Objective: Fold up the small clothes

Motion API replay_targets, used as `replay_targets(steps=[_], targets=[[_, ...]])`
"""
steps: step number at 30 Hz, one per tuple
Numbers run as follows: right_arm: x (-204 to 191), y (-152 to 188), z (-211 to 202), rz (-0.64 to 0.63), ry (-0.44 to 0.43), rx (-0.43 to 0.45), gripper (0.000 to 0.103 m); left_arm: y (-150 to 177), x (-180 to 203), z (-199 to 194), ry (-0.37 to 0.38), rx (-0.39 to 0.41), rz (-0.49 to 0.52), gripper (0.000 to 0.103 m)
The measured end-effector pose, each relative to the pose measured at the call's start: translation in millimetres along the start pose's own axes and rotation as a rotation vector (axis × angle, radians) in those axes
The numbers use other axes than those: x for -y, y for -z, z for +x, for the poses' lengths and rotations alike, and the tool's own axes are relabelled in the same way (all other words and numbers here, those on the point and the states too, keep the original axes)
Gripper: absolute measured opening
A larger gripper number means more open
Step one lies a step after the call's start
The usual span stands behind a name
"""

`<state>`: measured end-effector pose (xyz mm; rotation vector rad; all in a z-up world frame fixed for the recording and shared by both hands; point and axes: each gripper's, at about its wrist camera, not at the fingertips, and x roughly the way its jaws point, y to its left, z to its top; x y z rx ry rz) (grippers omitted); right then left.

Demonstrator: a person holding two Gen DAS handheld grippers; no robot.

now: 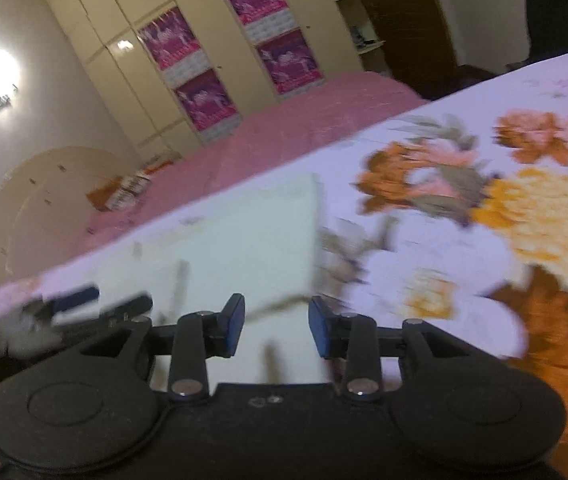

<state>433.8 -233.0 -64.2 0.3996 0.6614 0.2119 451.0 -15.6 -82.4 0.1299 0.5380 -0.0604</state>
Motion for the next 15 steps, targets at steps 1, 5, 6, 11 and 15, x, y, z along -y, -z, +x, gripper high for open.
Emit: replay_targets(steps=[1, 5, 6, 11, 15], targets=[[-6.0, -3.1, 6.6, 0.016, -0.031, -0.005, 0.037, 6.5, -14.9, -9.0, -0.035, -0.007, -0.034, 0.084], [-26.0, -8.0, 39.5, 0.048, -0.121, -0.059, 0.039, 43.9, -76.1, -43.9, -0.188, -0.064, -0.138, 0.084], [-31.4, -7.0, 49.0, 0.047, -0.135, -0.079, 0.039, 52.6, -89.2, -48.8, -0.209, -0.083, -0.160, 0.084], [-55.2, -0.7, 93.8, 0.032, -0.165, -0.181, 0.038, 83.2, -144.0, -62.5, -0.275, -0.170, -0.275, 0.084], [-79.7, 0.2, 108.0, -0.044, -0.125, -0.185, 0.029, 88.2, -148.1, -56.6, -0.226, -0.180, -0.329, 0.084]])
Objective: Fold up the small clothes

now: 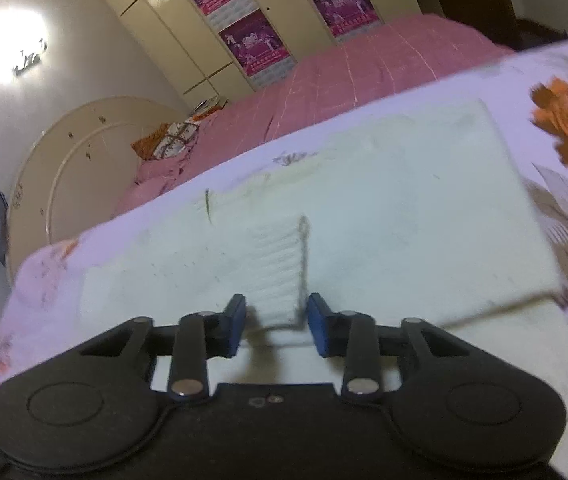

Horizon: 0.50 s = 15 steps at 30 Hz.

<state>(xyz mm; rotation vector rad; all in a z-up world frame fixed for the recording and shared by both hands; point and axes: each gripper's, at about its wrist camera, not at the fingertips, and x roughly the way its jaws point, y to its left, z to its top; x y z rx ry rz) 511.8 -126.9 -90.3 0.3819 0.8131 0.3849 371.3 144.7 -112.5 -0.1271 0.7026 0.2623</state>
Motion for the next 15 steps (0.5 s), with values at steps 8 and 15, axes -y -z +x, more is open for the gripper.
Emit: replay_targets(steps=[8, 15], targets=[[-40.9, -23.0, -21.8, -0.161, 0.003, 0.129, 0.007, -19.5, 35.9, 34.2, 0.007, 0.032, 0.004, 0.084], [-32.1, -49.2, -67.4, -0.166, 0.008, 0.266, 0.007, -35.5, 50.9, 46.2, 0.039, 0.078, 0.001, 0.084]])
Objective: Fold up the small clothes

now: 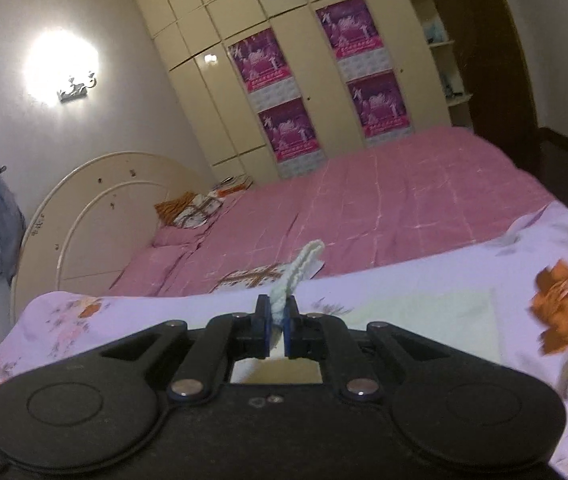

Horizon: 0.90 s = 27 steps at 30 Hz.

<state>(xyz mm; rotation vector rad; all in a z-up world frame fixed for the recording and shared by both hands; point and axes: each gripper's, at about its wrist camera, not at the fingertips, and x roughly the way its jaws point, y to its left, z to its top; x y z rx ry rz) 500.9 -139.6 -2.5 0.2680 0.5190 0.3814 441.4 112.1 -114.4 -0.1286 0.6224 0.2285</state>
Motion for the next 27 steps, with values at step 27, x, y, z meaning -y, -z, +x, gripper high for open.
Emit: replay_targets(steps=[27], targets=[[78.0, 39.7, -28.8, 0.056, 0.163, -0.069, 0.007, 6.7, -7.8, 18.3, -0.057, -0.079, 0.007, 0.084]])
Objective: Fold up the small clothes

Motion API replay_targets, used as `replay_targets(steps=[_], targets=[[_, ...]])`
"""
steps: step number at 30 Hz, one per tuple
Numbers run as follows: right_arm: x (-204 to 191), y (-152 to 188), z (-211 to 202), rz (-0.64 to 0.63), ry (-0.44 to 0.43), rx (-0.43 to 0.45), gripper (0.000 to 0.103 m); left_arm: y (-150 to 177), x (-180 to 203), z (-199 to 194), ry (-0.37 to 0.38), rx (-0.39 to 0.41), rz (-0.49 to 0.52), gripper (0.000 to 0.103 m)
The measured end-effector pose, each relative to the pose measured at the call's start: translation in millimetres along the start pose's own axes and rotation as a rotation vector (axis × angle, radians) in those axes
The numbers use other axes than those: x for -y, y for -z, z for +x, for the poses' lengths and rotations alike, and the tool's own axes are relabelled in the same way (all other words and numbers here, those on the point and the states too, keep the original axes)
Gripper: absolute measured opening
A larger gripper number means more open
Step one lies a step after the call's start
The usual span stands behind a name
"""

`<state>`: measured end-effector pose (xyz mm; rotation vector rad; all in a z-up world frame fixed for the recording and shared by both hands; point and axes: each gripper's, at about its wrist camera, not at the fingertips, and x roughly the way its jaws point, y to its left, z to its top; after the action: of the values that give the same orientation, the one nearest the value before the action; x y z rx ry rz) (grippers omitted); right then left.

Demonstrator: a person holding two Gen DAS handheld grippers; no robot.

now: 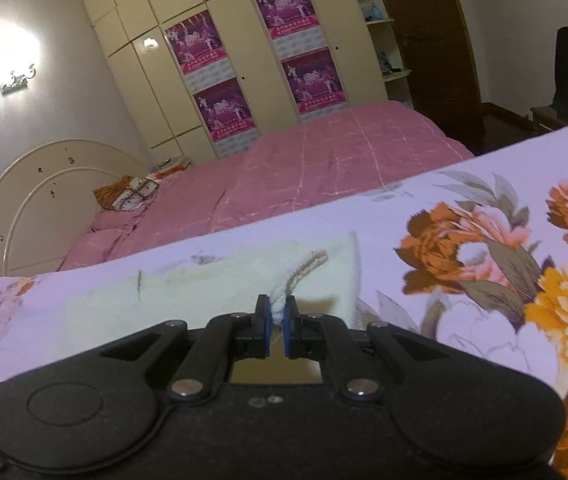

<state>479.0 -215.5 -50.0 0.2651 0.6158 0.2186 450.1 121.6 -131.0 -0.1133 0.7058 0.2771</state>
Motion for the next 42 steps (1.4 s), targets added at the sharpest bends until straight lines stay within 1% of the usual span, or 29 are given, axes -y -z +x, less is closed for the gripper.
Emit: replay_targets(steps=[7, 14, 17, 19, 21, 22, 23, 24, 25, 26, 27, 28, 30, 31, 32, 33, 34, 35, 36, 38, 39, 40, 42], targets=[[11.7, 13.9, 2.7, 0.008, 0.019, -0.036, 0.007, -0.2, 0.3, 1.9, 0.002, -0.003, 0.006, 0.084], [19.5, 23.3, 15.0, 0.020, 0.039, -0.065, 0.007, -0.9, -1.0, 3.2, 0.012, -0.009, 0.012, 0.084], [18.1, 30.6, 17.5, 0.003, 0.049, -0.078, 0.007, -0.6, -1.1, 3.4, 0.015, -0.010, 0.018, 0.084], [17.6, 32.7, 17.5, -0.001, 0.053, -0.075, 0.007, 0.1, -1.9, 1.0, 0.022, -0.015, 0.037, 0.084], [17.0, 32.2, 16.6, -0.004, 0.059, -0.074, 0.006, 1.6, -5.6, -9.6, 0.031, -0.019, 0.091, 0.084], [17.7, 30.7, 14.0, -0.003, 0.060, -0.069, 0.013, 3.0, -9.5, -20.7, 0.018, 0.007, 0.118, 0.084], [17.4, 28.1, 8.7, -0.005, 0.072, -0.056, 0.018, 4.1, -12.3, -31.8, 0.011, 0.052, 0.144, 0.084], [15.5, 25.0, -1.1, -0.023, 0.104, -0.016, 0.029, 2.9, -12.9, -39.9, 0.016, 0.088, 0.165, 0.084], [14.6, 22.6, -7.2, -0.044, 0.108, 0.019, 0.028, -1.1, -10.3, -43.2, 0.042, 0.107, 0.172, 0.084], [12.1, 20.5, -10.2, -0.062, 0.096, 0.033, 0.026, -6.3, -4.3, -43.4, 0.091, 0.124, 0.171, 0.084], [7.9, 18.3, -8.1, -0.078, 0.085, 0.027, 0.023, -10.6, 3.6, -41.1, 0.133, 0.135, 0.171, 0.084], [2.8, 17.3, -3.6, -0.092, 0.075, 0.018, 0.022, -14.6, 15.1, -35.9, 0.170, 0.134, 0.177, 0.084], [-11.2, 18.2, 10.0, -0.134, 0.058, -0.008, 0.021, -16.0, 36.7, -19.4, 0.228, 0.095, 0.197, 0.084], [-18.0, 20.3, 17.0, -0.156, 0.052, -0.026, 0.021, -12.6, 45.3, -8.2, 0.243, 0.062, 0.202, 0.084], [-23.2, 23.0, 23.3, -0.178, 0.055, -0.044, 0.020, -7.3, 50.1, 2.2, 0.242, 0.029, 0.211, 0.085], [-25.2, 26.8, 30.0, -0.206, 0.082, -0.066, 0.020, -0.8, 51.9, 6.1, 0.230, 0.041, 0.234, 0.088], [-22.4, 30.7, 36.8, -0.229, 0.133, -0.090, 0.018, 0.0, 49.7, 5.7, 0.239, 0.042, 0.236, 0.090], [-14.1, 33.2, 36.9, -0.226, 0.137, -0.082, 0.017, -2.3, 45.6, 3.9, 0.246, 0.036, 0.227, 0.090], [-4.4, 31.9, 32.5, -0.199, 0.118, -0.074, 0.017, -5.2, 41.6, 0.4, 0.241, 0.049, 0.222, 0.090], [0.9, 27.0, 23.3, -0.191, 0.129, -0.065, 0.018, -14.9, 35.5, -0.8, 0.240, 0.092, 0.206, 0.090], [2.6, 24.2, 18.6, -0.188, 0.136, -0.036, 0.025, -20.9, 35.1, 2.5, 0.245, 0.099, 0.199, 0.090], [2.6, 22.8, 18.3, -0.181, 0.129, -0.017, 0.027, -28.5, 37.6, 7.8, 0.247, 0.100, 0.197, 0.090], [5.0, 19.7, 25.9, -0.169, 0.118, -0.014, 0.027, -42.4, 47.1, 18.2, 0.252, 0.113, 0.212, 0.090]])
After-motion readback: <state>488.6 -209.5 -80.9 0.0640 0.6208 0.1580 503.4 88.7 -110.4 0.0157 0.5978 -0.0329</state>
